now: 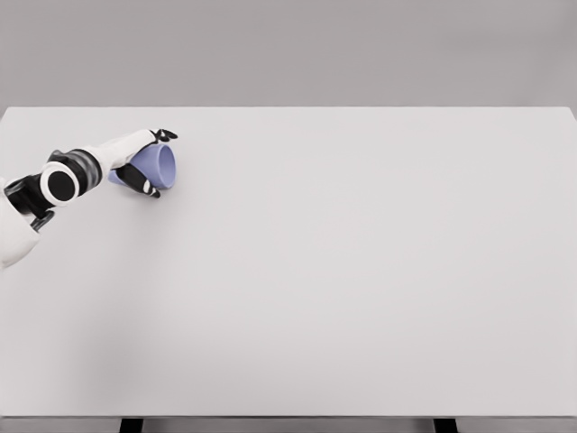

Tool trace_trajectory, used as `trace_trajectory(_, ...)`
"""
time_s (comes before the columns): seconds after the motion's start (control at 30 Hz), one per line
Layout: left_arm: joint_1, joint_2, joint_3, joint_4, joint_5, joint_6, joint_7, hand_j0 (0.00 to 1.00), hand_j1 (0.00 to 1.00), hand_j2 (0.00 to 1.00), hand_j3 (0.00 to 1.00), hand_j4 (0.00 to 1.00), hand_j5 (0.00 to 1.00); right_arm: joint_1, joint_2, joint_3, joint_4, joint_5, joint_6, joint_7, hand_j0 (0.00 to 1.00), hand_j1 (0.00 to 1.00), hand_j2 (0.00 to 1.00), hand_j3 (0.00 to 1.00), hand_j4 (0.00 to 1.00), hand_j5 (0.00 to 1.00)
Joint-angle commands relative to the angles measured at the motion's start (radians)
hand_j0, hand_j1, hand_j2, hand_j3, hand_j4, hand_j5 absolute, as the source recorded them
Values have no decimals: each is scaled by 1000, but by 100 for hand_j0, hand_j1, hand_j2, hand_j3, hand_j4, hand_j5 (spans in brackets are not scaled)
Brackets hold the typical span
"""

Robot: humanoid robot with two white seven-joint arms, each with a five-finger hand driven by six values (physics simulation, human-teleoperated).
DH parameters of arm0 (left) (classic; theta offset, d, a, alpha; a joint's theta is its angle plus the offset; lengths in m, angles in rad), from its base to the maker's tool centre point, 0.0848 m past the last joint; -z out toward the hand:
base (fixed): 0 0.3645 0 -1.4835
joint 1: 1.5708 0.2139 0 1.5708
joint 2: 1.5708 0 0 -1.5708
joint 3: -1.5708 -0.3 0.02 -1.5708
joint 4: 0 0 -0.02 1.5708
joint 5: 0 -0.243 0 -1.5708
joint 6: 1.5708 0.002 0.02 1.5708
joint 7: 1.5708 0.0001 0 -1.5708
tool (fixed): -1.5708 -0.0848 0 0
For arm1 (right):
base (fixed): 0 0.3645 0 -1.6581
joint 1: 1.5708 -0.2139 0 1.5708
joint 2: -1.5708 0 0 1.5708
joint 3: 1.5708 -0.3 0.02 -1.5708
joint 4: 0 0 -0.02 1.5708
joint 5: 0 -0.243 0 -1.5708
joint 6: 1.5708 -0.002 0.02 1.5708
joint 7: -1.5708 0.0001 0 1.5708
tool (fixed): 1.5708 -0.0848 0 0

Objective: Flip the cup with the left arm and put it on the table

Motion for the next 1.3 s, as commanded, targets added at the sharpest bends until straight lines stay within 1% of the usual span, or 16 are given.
trace_trajectory(0.0,0,-4,-4,0,17,2,0,86,86,86,86,86,86,0,0,0,0,0,0,0,100,100,100,100,100,100)
trace_trajectory(0.03,-2,-4,-3,-3,17,2,1,85,85,85,85,85,85,0,0,0,0,0,0,0,100,100,100,100,100,100)
trace_trajectory(0.1,-2,-5,-3,-6,18,-1,1,79,79,79,79,79,79,0,0,0,0,0,0,0,100,100,100,100,100,100)
trace_trajectory(0.47,-12,-4,17,-9,18,-1,4,79,79,79,79,79,79,0,0,0,0,0,0,0,100,100,100,100,100,100)
trace_trajectory(0.57,-11,-4,42,-9,23,-1,4,79,79,79,79,79,79,0,0,0,0,0,0,0,100,100,100,100,100,100)
trace_trajectory(0.7,0,-5,89,-10,34,-7,4,79,79,79,79,79,79,0,0,0,0,0,0,0,100,100,100,100,100,100)
trace_trajectory(0.77,-3,-7,100,-10,43,-9,4,79,79,79,79,79,79,0,0,0,0,0,0,0,100,100,100,100,100,100)
trace_trajectory(0.83,5,-22,123,-10,55,-9,4,79,79,79,79,79,79,0,0,0,0,0,0,0,100,100,100,100,100,100)
trace_trajectory(0.93,29,-43,174,-10,78,-10,4,79,79,79,79,79,79,0,0,0,0,0,0,0,100,100,100,100,100,100)
trace_trajectory(1.0,40,-47,191,-10,83,-10,6,79,79,79,79,79,79,0,0,0,0,0,0,-1,100,100,100,100,100,100)
trace_trajectory(1.17,98,-112,316,-12,92,-25,6,80,80,80,80,80,80,0,0,0,0,0,0,0,100,100,100,100,100,100)
trace_trajectory(1.23,103,-123,333,-10,92,-25,6,80,80,80,80,80,80,0,0,0,0,0,0,0,100,100,100,100,100,100)
trace_trajectory(1.27,106,-126,349,-10,110,-25,6,80,80,80,80,80,80,0,0,0,0,0,0,0,100,100,100,100,100,100)
